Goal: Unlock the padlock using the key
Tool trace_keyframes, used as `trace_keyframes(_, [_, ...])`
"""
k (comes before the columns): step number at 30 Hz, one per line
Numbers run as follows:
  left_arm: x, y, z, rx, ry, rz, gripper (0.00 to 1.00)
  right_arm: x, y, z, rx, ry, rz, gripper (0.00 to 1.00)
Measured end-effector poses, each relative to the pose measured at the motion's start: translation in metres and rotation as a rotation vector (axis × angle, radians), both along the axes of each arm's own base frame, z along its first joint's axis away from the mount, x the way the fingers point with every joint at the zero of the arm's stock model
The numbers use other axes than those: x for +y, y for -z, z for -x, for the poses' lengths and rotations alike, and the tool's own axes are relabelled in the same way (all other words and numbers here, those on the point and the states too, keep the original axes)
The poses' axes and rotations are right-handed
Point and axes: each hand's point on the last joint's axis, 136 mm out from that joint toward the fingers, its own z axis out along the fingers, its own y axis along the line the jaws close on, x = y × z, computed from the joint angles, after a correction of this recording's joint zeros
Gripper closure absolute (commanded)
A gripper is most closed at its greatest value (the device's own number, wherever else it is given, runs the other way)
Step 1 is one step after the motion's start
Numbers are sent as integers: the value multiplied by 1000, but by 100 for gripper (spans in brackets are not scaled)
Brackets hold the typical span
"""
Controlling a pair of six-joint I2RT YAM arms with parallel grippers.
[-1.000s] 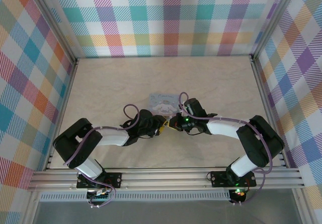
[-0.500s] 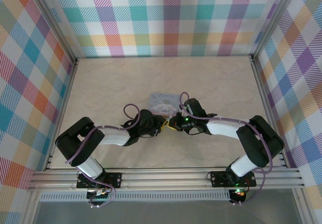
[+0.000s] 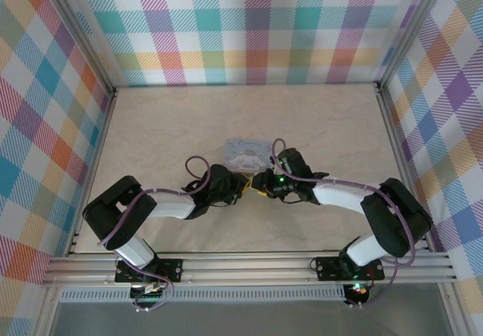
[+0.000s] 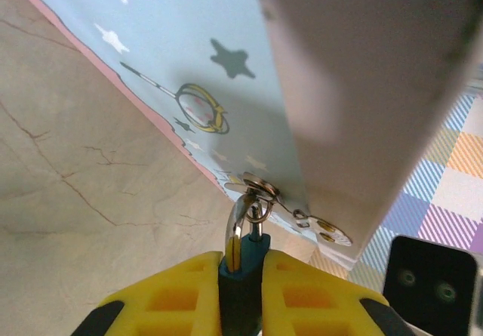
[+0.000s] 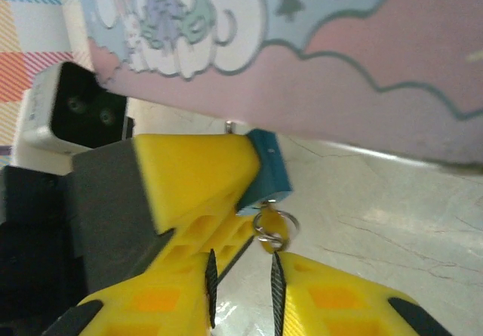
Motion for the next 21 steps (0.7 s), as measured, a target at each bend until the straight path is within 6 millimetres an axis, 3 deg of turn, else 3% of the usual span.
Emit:
trace_keyframes(11, [3, -1, 0, 3, -7, -14, 100, -20, -7, 0, -178, -68, 134, 54])
trace_keyframes(14, [4, -2, 1, 7, -8, -20, 100, -29, -20, -4, -300, -99, 190, 54])
trace_keyframes(21, [6, -3, 2, 21, -13, -38, 100, -44, -70, -16, -672, -170, 288, 39])
